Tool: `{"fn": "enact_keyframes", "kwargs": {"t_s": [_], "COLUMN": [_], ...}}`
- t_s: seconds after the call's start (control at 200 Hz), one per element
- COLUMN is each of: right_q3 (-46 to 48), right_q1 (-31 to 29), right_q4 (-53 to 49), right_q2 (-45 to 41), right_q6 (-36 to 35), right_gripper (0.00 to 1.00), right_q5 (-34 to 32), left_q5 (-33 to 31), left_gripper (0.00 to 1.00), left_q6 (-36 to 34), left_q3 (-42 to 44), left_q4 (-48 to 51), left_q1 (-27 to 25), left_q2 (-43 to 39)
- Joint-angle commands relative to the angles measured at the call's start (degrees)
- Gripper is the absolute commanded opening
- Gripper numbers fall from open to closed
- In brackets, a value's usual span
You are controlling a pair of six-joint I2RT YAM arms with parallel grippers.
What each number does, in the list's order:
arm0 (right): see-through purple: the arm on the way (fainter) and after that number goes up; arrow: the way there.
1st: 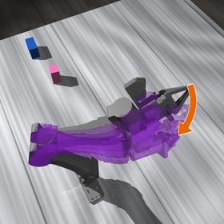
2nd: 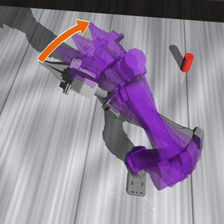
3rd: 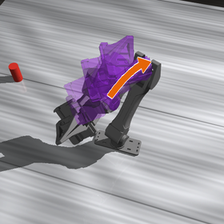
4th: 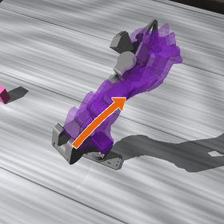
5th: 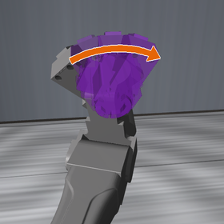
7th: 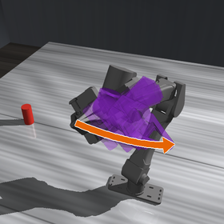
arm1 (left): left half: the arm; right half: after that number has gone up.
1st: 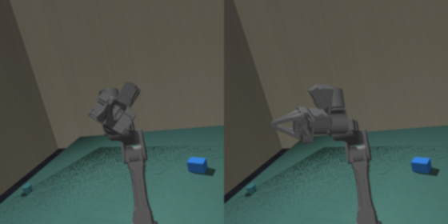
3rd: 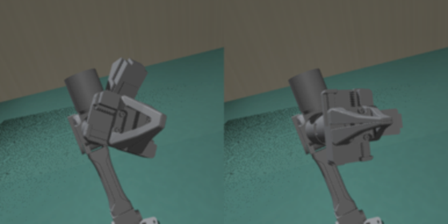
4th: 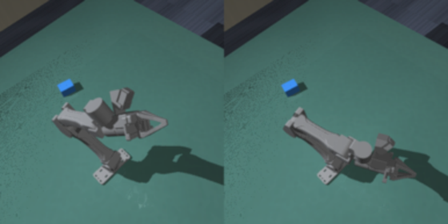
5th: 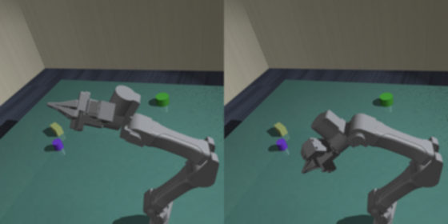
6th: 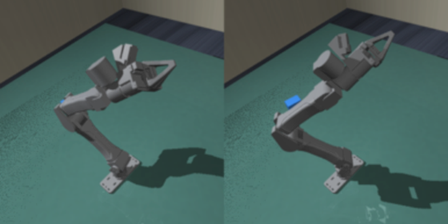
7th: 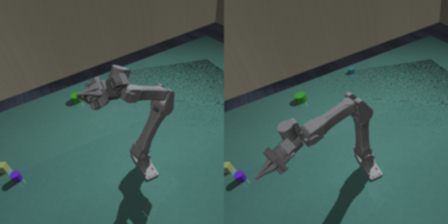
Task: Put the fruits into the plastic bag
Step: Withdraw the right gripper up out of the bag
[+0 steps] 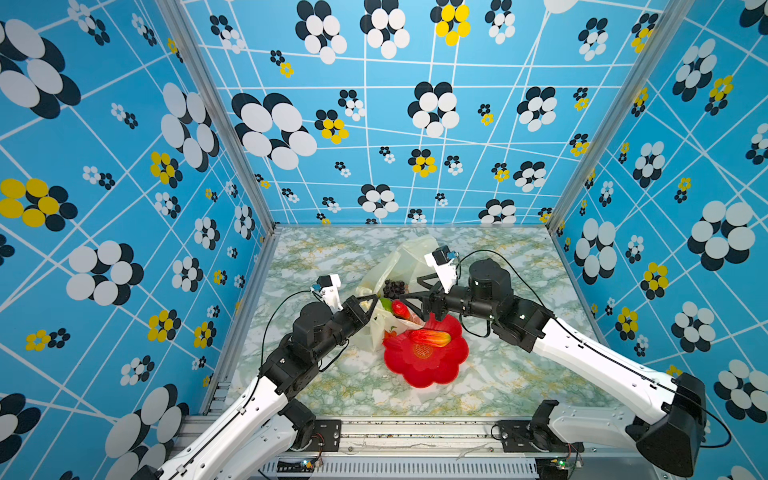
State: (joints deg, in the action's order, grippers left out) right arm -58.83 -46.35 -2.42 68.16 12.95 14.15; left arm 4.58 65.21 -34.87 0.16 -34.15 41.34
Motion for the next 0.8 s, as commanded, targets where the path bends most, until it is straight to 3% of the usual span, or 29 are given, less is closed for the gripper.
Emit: {"fn": "enact_keyframes", "kwargs": {"t_s": [0.0,0.175,0.345,0.595,0.795], "right_q3": [4.6,13.4,12.4,4.5,-1.5], "right_q1": [0.4,0.4,0.4,0.5,0.7], "right_q4": [3.4,5.4,-7.3,-28.1,-37.1], "right_q2": [-4.8,-13.7,-17.2,-13.8,-7.5], "right_q6": [-7.2,-7.9,-7.7,-6.0,-5.8], "right_gripper": [0.99,0.99,0.99,1.0,0.99], "right_q5": [-5.7,-16.2,-20.7,-22.3,-22.3], "left_q5": [-4.0,-5.9,-6.9,-8.0,-9.0], "left_gripper": [0.0,0.0,0.0,0.0,0.0], "left_q6": [0.6,0.9,0.3,-1.3,-4.3], "left_q3": [-0.3,-0.8,-1.3,-0.4,0.3], "left_q4": [2.2,3.3,3.9,3.9,4.8], "left_q1": [-0.3,-0.7,-0.8,-0.7,0.2], "left_q2": [-0.9,-0.2,0.4,0.5,-1.4]}}
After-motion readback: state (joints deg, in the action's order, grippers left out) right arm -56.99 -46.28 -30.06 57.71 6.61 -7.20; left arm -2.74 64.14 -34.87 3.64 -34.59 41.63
